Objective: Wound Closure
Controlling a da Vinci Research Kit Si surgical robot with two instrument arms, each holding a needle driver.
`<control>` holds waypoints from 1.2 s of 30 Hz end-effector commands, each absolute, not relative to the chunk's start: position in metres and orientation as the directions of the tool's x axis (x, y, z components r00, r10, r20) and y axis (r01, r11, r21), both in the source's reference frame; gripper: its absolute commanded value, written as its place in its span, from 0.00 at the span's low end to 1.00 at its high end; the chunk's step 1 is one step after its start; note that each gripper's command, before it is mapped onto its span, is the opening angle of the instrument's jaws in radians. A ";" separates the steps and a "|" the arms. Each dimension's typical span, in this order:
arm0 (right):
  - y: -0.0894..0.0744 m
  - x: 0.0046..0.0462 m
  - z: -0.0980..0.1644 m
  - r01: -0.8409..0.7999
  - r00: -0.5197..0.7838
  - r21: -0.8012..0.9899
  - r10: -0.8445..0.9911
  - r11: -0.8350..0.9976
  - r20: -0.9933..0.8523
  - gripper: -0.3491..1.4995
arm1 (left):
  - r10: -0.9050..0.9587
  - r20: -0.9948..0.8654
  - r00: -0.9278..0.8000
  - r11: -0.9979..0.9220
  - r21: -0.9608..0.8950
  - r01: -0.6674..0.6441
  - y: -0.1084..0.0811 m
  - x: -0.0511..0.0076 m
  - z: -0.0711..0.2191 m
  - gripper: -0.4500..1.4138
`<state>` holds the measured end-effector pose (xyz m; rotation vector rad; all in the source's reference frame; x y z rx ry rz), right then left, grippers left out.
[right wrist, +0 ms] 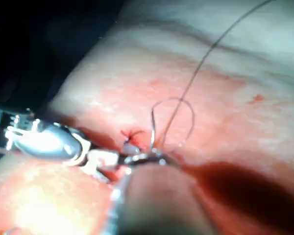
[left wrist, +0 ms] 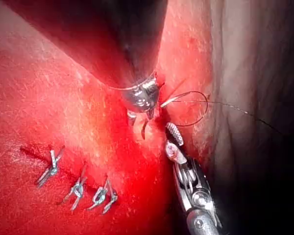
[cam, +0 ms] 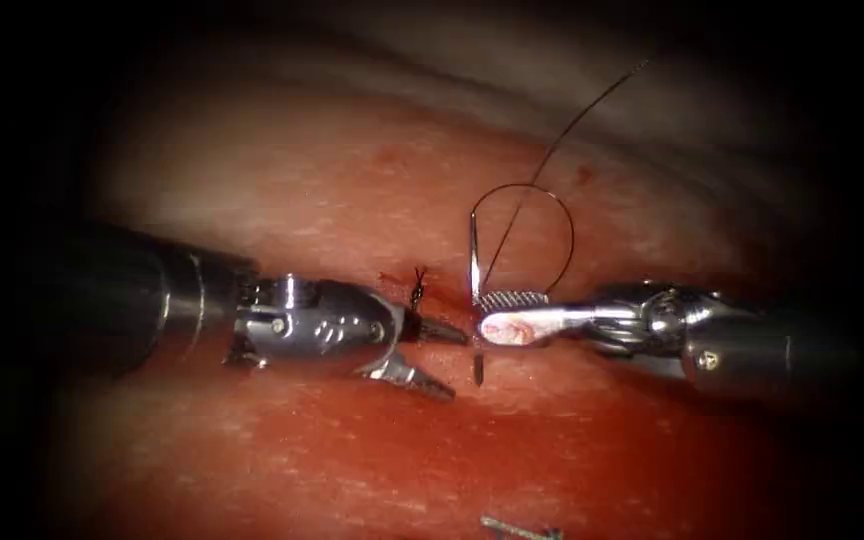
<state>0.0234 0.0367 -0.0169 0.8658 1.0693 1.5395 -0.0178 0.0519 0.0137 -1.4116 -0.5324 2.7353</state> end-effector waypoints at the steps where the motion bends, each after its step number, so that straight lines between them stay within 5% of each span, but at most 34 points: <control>1: 0.037 0.0232 -0.017 -0.348 -0.218 0.935 0.976 -0.071 -0.007 0.87 | 0.172 -0.789 -0.590 -0.941 -0.308 0.138 0.051 -0.0185 0.014 0.53; 9: 0.037 0.0214 -0.018 -0.393 -0.244 0.918 0.969 -0.055 -0.046 0.86 | 0.198 -0.827 -0.526 -0.958 -0.277 0.075 0.052 -0.0205 0.015 0.49; 12: 0.037 0.0215 -0.017 -0.393 -0.245 0.918 0.968 -0.055 -0.047 0.85 | 0.208 -0.833 -0.513 -0.959 -0.276 0.060 0.051 -0.0205 0.016 0.10; 13: 0.037 0.0215 -0.017 -0.393 -0.245 0.918 0.969 -0.055 -0.047 0.85 | 0.219 -0.832 -0.510 -0.957 -0.284 0.054 0.051 -0.0203 0.016 0.05; 20: 0.037 0.0214 -0.017 -0.399 -0.231 0.917 0.969 -0.018 -0.082 0.85 | 0.500 -0.760 -0.415 -0.847 -0.529 -0.053 0.052 -0.0188 0.014 0.05; 29: 0.037 0.0217 -0.016 -0.390 -0.207 0.921 0.972 0.023 -0.112 0.88 | 0.788 -0.557 -0.264 -0.546 -0.829 0.122 0.054 -0.0170 0.006 0.05; 36: 0.036 0.0222 -0.016 -0.368 -0.160 0.927 0.976 0.078 -0.146 0.90 | 0.784 -0.566 -0.256 -0.525 -0.824 0.213 0.054 -0.0154 0.003 0.05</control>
